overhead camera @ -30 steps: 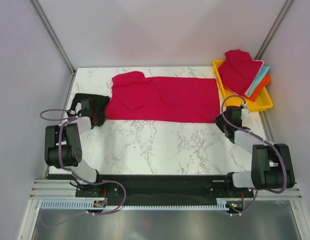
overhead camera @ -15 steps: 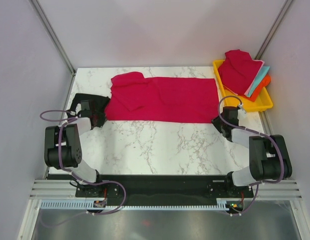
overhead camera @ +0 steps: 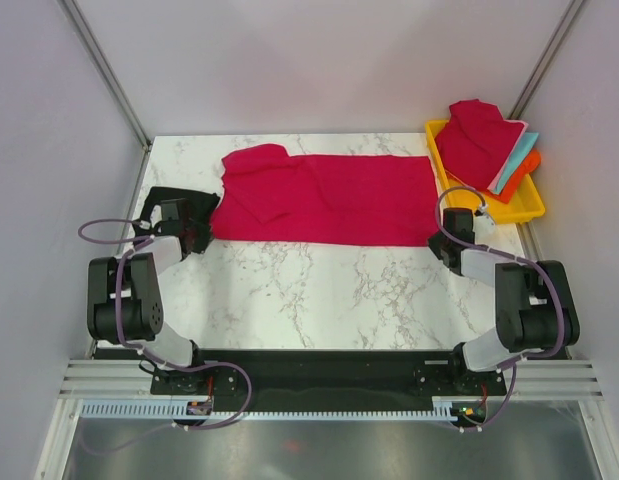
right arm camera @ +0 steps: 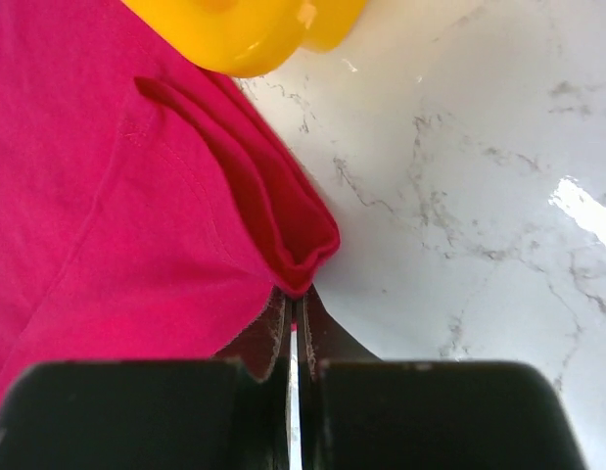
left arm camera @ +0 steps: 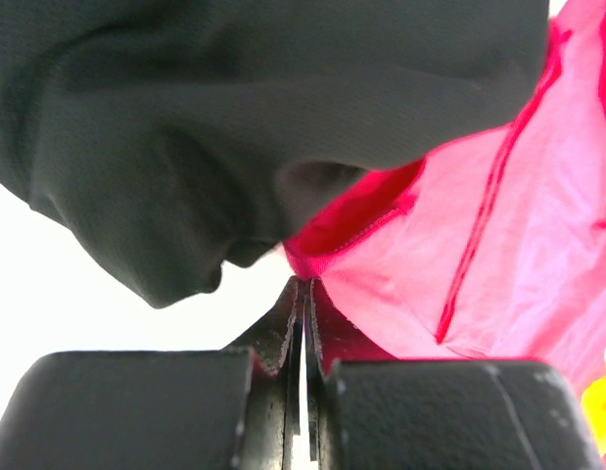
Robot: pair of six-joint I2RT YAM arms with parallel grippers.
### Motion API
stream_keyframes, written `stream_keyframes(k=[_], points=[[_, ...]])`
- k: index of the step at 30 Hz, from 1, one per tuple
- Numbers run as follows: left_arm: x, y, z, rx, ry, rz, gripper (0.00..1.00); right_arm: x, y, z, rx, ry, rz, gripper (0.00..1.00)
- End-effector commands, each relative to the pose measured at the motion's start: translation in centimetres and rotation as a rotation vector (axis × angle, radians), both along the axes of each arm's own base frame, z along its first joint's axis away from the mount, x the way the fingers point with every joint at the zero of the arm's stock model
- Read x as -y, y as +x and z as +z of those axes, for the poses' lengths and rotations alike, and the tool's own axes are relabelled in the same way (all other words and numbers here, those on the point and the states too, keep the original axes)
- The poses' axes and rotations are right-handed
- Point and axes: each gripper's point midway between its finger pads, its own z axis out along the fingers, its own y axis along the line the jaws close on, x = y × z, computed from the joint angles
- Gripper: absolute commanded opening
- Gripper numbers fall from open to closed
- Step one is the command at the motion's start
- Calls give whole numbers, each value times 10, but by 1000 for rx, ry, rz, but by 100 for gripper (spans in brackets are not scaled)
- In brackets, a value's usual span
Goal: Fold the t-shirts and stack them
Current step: Fold the tshirt
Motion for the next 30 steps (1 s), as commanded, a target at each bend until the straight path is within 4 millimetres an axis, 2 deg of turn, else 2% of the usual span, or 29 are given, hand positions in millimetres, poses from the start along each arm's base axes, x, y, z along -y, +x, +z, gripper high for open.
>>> stream_keyframes(k=[1,5,8,15,18,20,21,24,25,26,27,28,29,30], points=[[3,2,18,51,8,2,2,14,-4,18,20,-52,-47,0],[11,1,34,95,17,-21,2,9,-5,47,95,-60,-27,0],[13,-3,41,101,17,-24,2,10,-6,61,131,-69,-31,0],[18,-8,67,131,4,-35,2,11,-4,75,135,-65,-34,0],[20,-11,77,123,-7,-37,2,14,2,102,172,-61,-32,0],[19,-12,90,133,-18,-24,2,14,11,135,218,-67,-16,0],[20,-11,101,137,-21,-27,2,17,7,140,196,-73,-19,0],[21,-18,143,180,-20,-27,2,17,4,191,275,-65,-8,0],[20,-20,157,199,-19,-26,2,16,-2,214,323,-61,-5,0],[20,-24,197,288,0,-29,2,16,-7,236,354,-65,1,0],[19,-30,215,317,14,-30,2,14,-12,251,379,-63,10,0],[18,-40,230,334,27,-31,2,14,-24,277,441,-66,13,0],[17,-53,275,444,55,-39,2,13,-33,300,476,-71,24,0],[18,-62,296,490,67,-44,2,13,-42,317,512,-75,23,0]])
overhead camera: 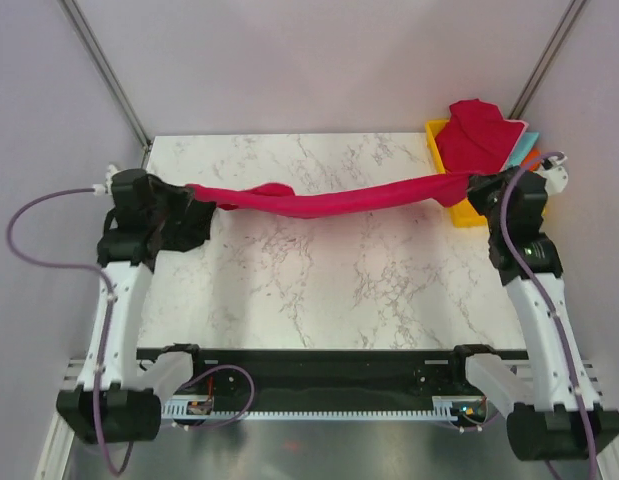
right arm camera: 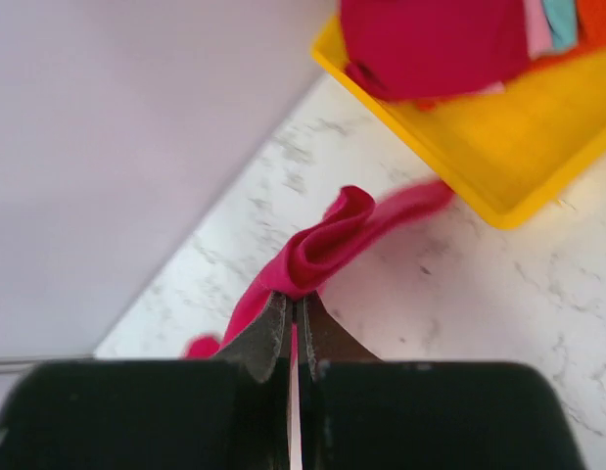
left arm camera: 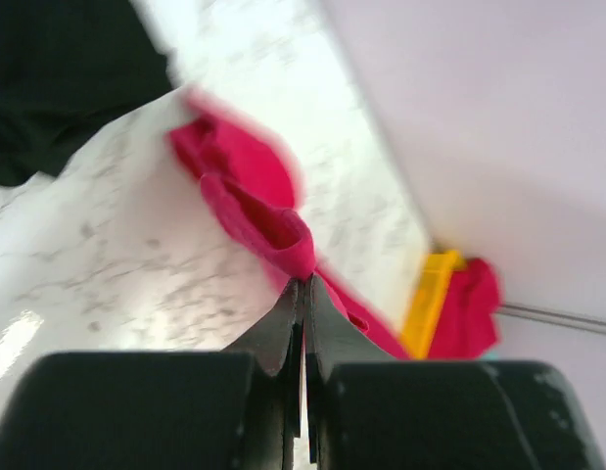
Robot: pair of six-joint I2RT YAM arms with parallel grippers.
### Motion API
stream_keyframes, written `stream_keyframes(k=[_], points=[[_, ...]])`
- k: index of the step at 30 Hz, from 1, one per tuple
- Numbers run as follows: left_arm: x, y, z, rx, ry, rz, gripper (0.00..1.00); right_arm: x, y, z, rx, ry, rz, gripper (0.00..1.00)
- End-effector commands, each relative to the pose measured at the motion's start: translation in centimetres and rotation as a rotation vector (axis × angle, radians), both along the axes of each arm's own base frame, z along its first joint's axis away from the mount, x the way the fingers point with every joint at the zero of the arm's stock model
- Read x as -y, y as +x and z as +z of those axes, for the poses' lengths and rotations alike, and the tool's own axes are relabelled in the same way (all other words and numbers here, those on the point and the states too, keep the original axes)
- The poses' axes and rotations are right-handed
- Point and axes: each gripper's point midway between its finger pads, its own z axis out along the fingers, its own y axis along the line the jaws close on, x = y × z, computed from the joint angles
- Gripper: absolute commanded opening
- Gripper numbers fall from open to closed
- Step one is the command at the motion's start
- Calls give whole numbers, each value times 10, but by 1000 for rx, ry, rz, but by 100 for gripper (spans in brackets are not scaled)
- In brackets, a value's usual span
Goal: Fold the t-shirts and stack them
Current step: Fold the tshirt
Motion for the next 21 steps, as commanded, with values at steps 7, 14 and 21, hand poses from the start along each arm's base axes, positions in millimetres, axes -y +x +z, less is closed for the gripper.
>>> stream_keyframes(k=[7,14,21], points=[[-4,-120,236,468,108,30,2,16,-128,208,460,-58,-60,0],[4,-121,274,492,79,-7,2,19,-135,232,469,-49,-80,0],[2,-20,217,276,56,-44,2,3,-40,168,276,-4,-8,0]])
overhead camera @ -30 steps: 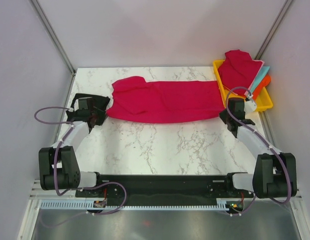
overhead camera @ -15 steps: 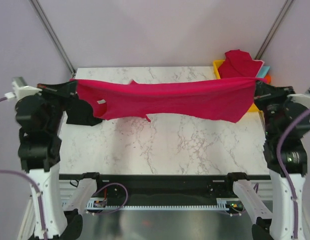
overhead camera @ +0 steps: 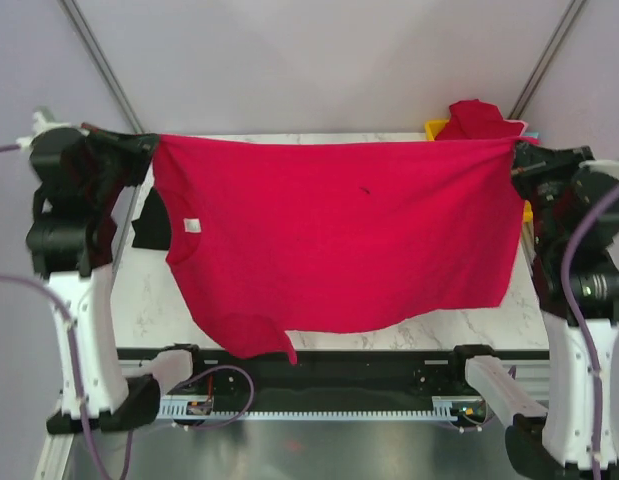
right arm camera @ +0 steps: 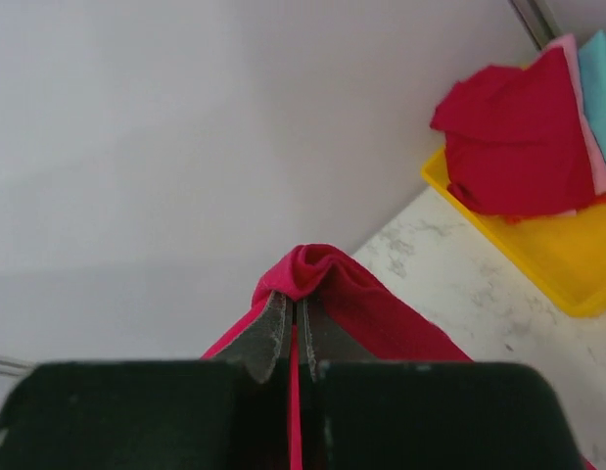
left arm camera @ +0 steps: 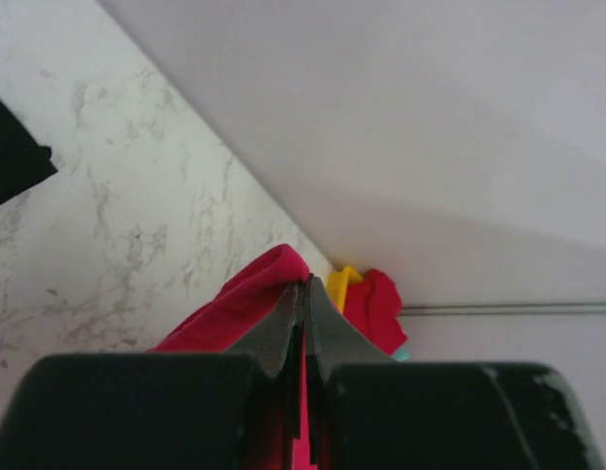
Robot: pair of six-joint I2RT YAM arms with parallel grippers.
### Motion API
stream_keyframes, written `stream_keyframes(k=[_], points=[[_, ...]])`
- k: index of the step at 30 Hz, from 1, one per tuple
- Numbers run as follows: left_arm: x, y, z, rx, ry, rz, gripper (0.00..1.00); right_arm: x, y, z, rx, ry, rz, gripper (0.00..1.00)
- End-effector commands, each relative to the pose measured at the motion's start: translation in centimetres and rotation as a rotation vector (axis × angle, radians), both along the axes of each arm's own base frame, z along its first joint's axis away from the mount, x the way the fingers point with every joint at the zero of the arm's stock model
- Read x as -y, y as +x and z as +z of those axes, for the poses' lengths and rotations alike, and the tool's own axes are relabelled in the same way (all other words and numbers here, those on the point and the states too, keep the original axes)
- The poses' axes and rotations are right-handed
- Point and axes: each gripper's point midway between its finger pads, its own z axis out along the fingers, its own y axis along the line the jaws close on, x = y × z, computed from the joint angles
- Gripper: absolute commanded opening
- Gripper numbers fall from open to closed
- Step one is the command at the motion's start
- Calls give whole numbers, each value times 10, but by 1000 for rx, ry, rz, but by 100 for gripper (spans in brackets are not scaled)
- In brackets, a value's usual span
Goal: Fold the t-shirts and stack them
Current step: Fold the tshirt
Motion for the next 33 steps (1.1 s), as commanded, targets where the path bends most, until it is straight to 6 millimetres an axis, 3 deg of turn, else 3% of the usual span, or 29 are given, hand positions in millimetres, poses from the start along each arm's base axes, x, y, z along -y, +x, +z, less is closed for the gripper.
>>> stream_keyframes(k=[1,3,4,5,7,8,9,10,12,14,17,18,20,21,22,23,24,25,26,27,28,29,30,31,32,33], points=[[-2,54,-42,-139,11,-36,2,-8,59,-48,-147,19,46,0],[0,82,-52,-175,0,-76,2,-14,86,-57,-193,22,104,0],[0,88,-36,-142,4,-89,2,-15,95,-58,-200,30,133,0],[4,111,-49,-181,-5,-130,2,-11,104,-55,-184,45,153,0],[8,136,-40,-173,-3,-178,2,-14,130,-56,-179,84,222,0],[10,130,-20,-129,1,-187,2,-15,129,-45,-150,88,234,0],[10,150,-31,-159,-8,-198,2,-14,139,-48,-161,94,243,0],[10,147,-1,-89,-2,-201,2,-15,141,-31,-127,89,264,0],[12,161,4,-74,-18,-229,2,-6,153,-29,-129,94,266,0],[14,165,25,1,-24,-254,2,-3,159,-22,-111,103,278,0],[13,186,9,-10,-29,-261,2,-6,182,-44,-136,134,318,0],[13,192,0,-25,-28,-260,2,-5,194,-70,-184,158,323,0],[9,209,-34,-80,-23,-257,2,-5,208,-91,-199,180,340,0],[8,215,-39,-69,-4,-259,2,-5,216,-124,-253,207,341,0],[8,221,-70,-125,-9,-264,2,-4,221,-133,-249,207,342,0],[8,224,-83,-137,-7,-272,2,-4,225,-147,-269,218,342,0],[8,228,-89,-120,3,-280,2,-3,227,-179,-325,238,336,0],[9,229,-125,-190,-15,-284,2,-3,230,-190,-333,238,338,0],[10,225,-131,-192,-9,-292,2,-2,231,-205,-353,244,336,0],[12,223,-144,-211,-7,-294,2,-4,227,-232,-399,257,337,0],[12,220,-178,-267,-14,-285,2,-3,226,-241,-402,256,335,0],[13,212,-183,-268,-10,-278,2,-4,223,-254,-424,259,335,0],[12,207,-197,-290,-14,-269,2,-5,215,-280,-474,267,330,0],[10,197,-233,-364,-26,-248,2,-5,212,-290,-482,264,329,0],[8,190,-246,-388,-31,-237,2,-7,207,-298,-491,262,331,0],[8,182,-250,-387,-30,-232,2,-9,194,-324,-541,265,331,0]])
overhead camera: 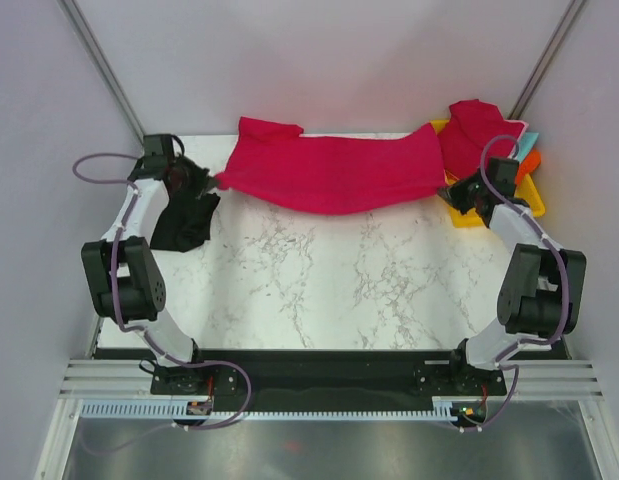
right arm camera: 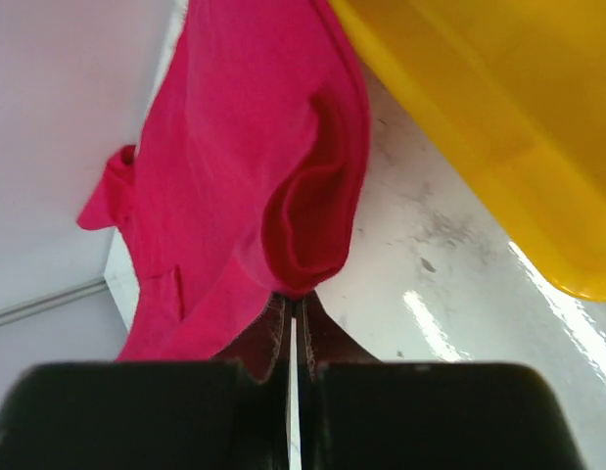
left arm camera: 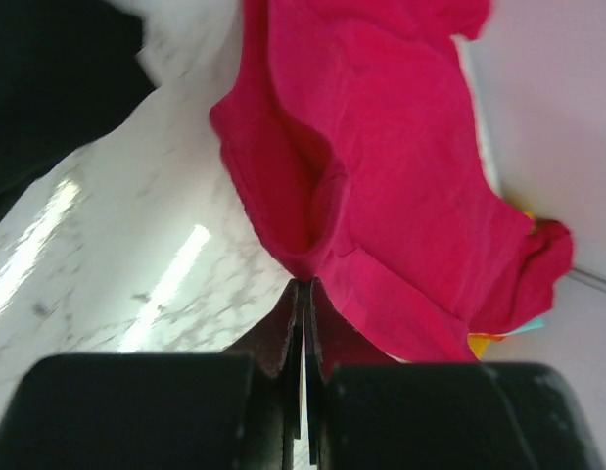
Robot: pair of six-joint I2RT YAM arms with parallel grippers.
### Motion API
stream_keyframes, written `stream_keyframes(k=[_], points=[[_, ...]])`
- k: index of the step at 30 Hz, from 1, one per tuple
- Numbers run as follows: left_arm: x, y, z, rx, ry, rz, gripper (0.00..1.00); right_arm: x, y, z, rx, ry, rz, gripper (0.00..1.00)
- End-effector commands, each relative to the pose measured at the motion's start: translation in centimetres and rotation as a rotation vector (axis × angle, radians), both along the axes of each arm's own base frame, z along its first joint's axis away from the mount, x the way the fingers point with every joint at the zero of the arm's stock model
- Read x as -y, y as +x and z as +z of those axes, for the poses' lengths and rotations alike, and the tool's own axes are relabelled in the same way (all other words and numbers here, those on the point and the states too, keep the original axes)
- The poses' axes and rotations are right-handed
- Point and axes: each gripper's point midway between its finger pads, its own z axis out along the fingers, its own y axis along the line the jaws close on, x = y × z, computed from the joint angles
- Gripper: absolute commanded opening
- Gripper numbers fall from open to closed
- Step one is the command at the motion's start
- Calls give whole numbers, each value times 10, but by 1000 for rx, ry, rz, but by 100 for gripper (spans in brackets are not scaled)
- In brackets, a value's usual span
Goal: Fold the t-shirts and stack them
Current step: Fold the tshirt
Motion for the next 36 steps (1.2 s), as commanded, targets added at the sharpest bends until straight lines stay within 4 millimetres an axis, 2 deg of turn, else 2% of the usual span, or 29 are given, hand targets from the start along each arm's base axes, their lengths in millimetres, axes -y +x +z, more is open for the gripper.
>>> stream_keyframes(k=[1,2,3,4,5,6,7,8,9,10,11,13,14,16,17,18,19,20,22,23,25,27,28,29,30,31,32,34,36], points=[[-5,-22,10,114,61,8,2,0,-7,3,95,-44,22,0],[-4,-29,1,99,60,9,2,-1,-15,-2,84,-47,25,0],[-3,-38,-1,98,62,10,2,-4,-31,-24,35,-47,28,0],[-2,-53,-25,48,57,10,2,-3,-35,-28,44,-64,32,0],[-2,-58,-31,47,58,13,2,-2,-43,-28,49,-78,29,0],[0,-66,-38,33,55,13,2,-5,-59,-47,4,-76,31,0],[0,-83,-50,11,56,17,2,-5,-67,-51,-2,-86,34,0],[1,-90,-56,2,60,17,2,-5,-74,-48,10,-100,28,0],[0,-98,-60,-3,66,21,2,-6,-90,-63,-26,-101,25,0],[-2,-113,-70,-21,78,33,2,-6,-99,-67,-36,-105,21,0],[-2,-119,-72,-21,83,36,2,-7,-106,-59,-8,-117,20,0],[-3,-135,-84,-44,97,31,2,-7,-128,-74,-52,-127,8,0],[-3,-141,-77,-22,106,31,2,-7,-133,-65,-20,-142,4,0],[-3,-158,-85,-46,113,33,2,-7,-151,-74,-61,-155,-2,0],[-3,-163,-78,-21,120,35,2,-6,-156,-66,-37,-175,-3,0],[-3,-174,-83,-43,125,37,2,-4,-162,-67,-43,-186,-11,0],[-6,-179,-82,-44,143,51,2,-5,-171,-70,-71,-191,-8,0],[-8,-184,-73,-18,158,62,2,-5,-175,-63,-47,-202,-12,1],[-16,-197,-74,-42,200,86,2,-5,-188,-66,-75,-217,-11,1],[-19,-202,-72,-44,221,90,2,-4,-191,-59,-54,-228,-16,3],[-24,-213,-66,-48,254,110,2,-3,-202,-62,-81,-241,-20,4],[-25,-220,-63,-40,269,106,3,-2,-208,-55,-62,-259,-27,10],[-25,-222,-64,-46,271,101,6,-1,-213,-55,-77,-266,-27,15],[-24,-225,-65,-49,277,89,15,1,-215,-50,-56,-278,-38,30],[-24,-227,-67,-50,275,88,28,2,-216,-46,-45,-286,-44,38],[-25,-229,-67,-47,279,96,42,3,-218,-44,-38,-294,-50,43],[-25,-231,-69,-53,274,110,73,5,-219,-38,-11,-312,-62,51],[-26,-230,-70,-56,274,119,89,7,-218,-30,13,-329,-68,56],[-27,-223,-61,-37,278,114,91,10,-212,-17,38,-356,-64,56]])
